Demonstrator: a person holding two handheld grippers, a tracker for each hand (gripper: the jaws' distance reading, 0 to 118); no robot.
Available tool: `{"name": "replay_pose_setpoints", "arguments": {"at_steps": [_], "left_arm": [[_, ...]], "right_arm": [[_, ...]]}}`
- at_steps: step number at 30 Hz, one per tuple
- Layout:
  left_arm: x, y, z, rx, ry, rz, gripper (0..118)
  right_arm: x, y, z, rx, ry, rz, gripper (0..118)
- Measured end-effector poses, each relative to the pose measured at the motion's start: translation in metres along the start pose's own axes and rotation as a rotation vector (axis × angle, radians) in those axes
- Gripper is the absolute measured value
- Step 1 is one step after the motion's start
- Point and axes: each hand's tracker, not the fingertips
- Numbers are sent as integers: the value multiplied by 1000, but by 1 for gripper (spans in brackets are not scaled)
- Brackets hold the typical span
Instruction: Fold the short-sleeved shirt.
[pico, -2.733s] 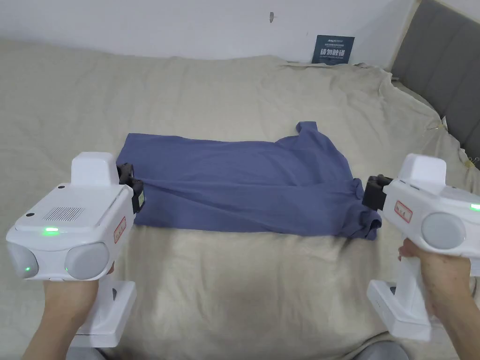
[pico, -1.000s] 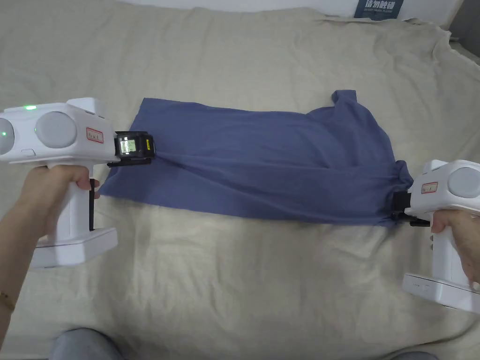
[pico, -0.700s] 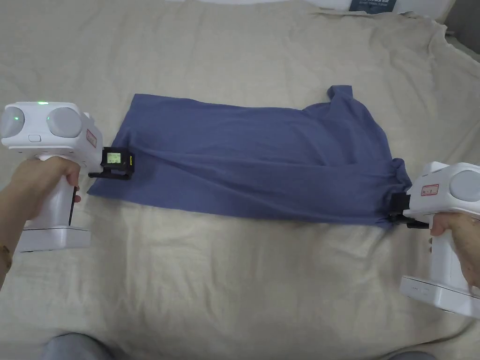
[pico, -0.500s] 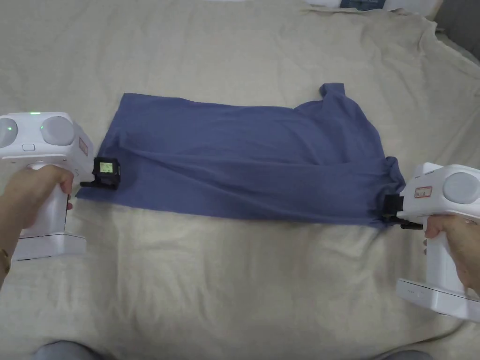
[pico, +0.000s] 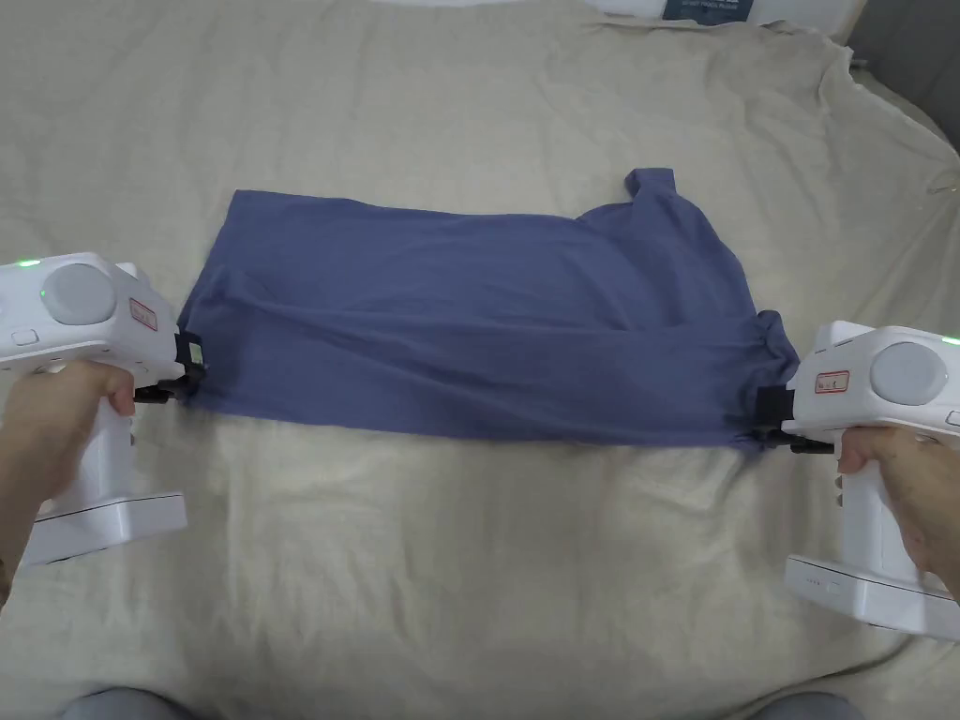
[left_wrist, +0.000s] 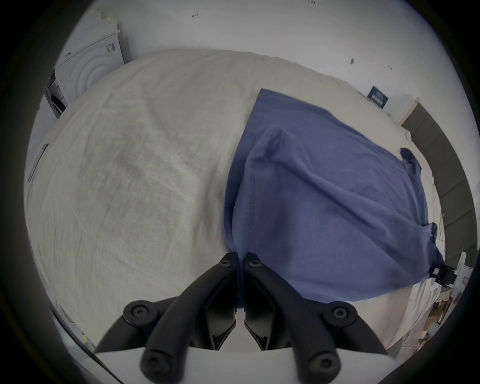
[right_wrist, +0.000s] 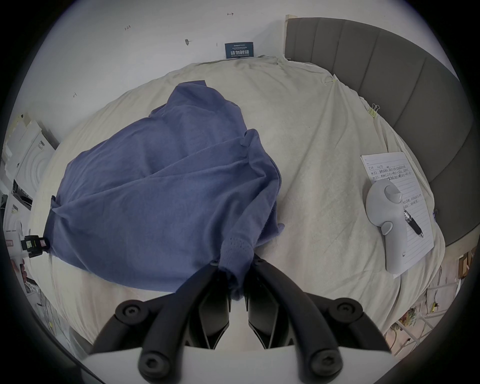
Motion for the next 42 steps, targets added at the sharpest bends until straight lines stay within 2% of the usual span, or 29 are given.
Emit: {"name": "replay_pose_setpoints", "arguments": {"at_steps": [5, 11, 16, 22, 29, 30, 31, 33, 34, 35, 36, 39, 42], "left_arm": [[-15, -4, 39, 106, -97, 85, 0], [-30, -32, 93, 187, -137, 34, 0], [-46, -81, 123, 207, -188, 50, 0], [-57, -140, 113, 142, -143, 37, 0], [-62, -168, 88, 81, -105, 66, 1], [-61, -169, 88, 79, -104, 67, 5], [-62, -170, 88, 79, -105, 72, 16], [-62, -169, 91, 82, -72, 76, 59], [-64, -167, 94, 81, -68, 69, 82], [-68, -164, 99, 80, -61, 69, 107], [-71, -161, 104, 84, -56, 71, 118], [-79, -143, 128, 166, -107, 104, 118], [-68, -120, 153, 270, -92, 102, 118]], "right_arm": [[5, 6, 29, 44, 38, 1, 8], [20, -5, 74, 104, 68, 4, 8], [42, -42, 101, 123, 107, -27, 8], [55, -95, 98, 73, 121, -55, 8], [58, -127, 63, -3, 83, -74, 9], [57, -129, 59, -8, 75, -78, 14], [55, -131, 57, -24, 38, -66, 24], [54, -133, 57, -28, -29, -29, 72], [55, -133, 58, -25, -29, -11, 91], [58, -132, 62, -23, -36, -15, 103], [58, -131, 70, -10, -44, -18, 104], [61, -118, 95, 93, -57, 3, 104], [53, -99, 122, 217, -103, 65, 104]]}}
